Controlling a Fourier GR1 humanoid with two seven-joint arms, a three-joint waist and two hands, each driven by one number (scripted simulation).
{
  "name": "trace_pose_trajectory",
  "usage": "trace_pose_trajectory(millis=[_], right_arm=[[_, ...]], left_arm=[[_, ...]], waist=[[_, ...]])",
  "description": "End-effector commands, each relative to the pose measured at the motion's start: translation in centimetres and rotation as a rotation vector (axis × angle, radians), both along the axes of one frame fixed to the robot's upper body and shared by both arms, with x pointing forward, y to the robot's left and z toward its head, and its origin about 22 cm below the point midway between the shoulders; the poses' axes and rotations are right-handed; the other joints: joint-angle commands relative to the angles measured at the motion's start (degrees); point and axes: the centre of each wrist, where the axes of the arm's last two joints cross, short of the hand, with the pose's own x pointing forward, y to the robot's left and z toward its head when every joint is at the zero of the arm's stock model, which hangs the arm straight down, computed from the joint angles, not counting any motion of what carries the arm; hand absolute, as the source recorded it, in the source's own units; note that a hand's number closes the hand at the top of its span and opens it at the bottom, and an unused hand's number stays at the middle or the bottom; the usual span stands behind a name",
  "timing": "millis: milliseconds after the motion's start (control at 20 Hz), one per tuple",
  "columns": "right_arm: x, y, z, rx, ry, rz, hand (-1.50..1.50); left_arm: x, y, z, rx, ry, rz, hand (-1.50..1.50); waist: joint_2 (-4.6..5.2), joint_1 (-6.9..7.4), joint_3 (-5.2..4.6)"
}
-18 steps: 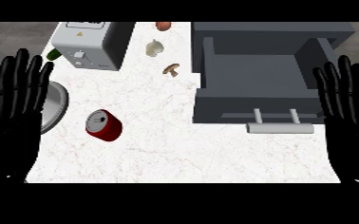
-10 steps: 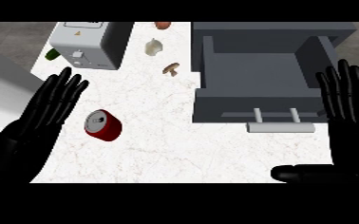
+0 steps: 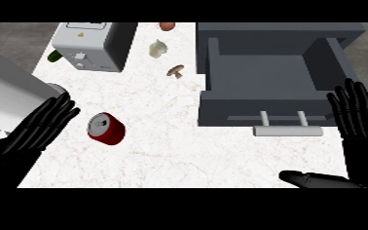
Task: Pick up the can, place it into the drawer and close the drawer
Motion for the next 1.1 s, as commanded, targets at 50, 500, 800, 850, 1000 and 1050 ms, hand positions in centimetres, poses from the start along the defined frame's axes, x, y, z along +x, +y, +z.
trace_pose_trajectory(millis=[50, 500, 800, 850, 1000, 1050], right_arm=[[-0.6, -2.0, -0.3, 0.01, 0.011, 0.002, -1.5], [-2.6, -0.5, -1.3, 0.011, -0.004, 0.005, -1.5], [-1.6, -3.4, -2.4, -0.005, 0.026, -0.006, -1.5], [-1.4, -2.9, -2.7, -0.001, 0.016, -0.005, -1.5], [-1.1, -4.5, -3.5, -0.014, 0.013, -0.016, -1.5], [-2.6, -4.7, -3.6, -0.012, 0.027, -0.005, -1.5]], left_arm=[[1.2, 0.8, -0.1, -0.008, 0.019, 0.026, -1.5], [0.4, -0.5, -1.5, -0.023, 0.093, 0.078, -1.5], [3.6, 1.7, -2.9, -0.019, 0.098, 0.082, -1.5], [5.0, 1.4, -3.2, -0.018, 0.1, 0.077, -1.5], [3.2, 0.5, -5.2, -0.006, 0.093, 0.078, -1.5], [5.7, 0.9, -5.1, -0.02, 0.102, 0.069, -1.5]], waist=[[0.04, -0.21, 0.02], [0.01, -0.24, 0.02], [0.08, -0.37, 0.01], [0.1, -0.46, 0.01], [0.06, -0.21, 0.01], [0.08, -0.58, 0.01]])
